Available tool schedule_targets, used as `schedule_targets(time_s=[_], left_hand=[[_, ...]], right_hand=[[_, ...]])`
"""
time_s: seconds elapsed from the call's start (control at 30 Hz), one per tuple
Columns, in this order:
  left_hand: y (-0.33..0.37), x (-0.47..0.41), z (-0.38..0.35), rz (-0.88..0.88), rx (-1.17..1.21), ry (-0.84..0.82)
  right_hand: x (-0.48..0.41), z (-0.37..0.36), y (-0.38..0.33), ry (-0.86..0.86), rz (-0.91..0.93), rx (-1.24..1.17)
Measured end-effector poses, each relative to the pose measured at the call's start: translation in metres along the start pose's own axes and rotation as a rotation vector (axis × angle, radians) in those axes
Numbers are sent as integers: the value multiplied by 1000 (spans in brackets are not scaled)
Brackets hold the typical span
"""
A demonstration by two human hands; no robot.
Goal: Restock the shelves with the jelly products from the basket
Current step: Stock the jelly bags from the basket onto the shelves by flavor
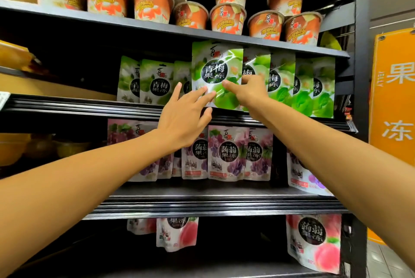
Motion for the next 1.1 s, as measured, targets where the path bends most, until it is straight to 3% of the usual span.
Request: schedule_targets(time_s=[0.5, 0.9, 1.1], left_hand=[[5, 2, -11, 29, -126, -50], [9, -1, -19, 40, -130, -113], [12, 1, -10, 57, -62, -46]], right_hand=[[22, 22, 10, 181, 48, 448], [19, 29, 21, 181, 52, 458], [26, 32, 25, 189, 124, 455]])
Point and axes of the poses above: each hand's wrist, its own x-axis away from the middle knuckle, its own z-axis out of the back of the hand, y = z × x, the point moved 7 cm from there along -x, towards the middle knuckle, and after that the axes turned 3 degrees about x, right-handed, at the moved point
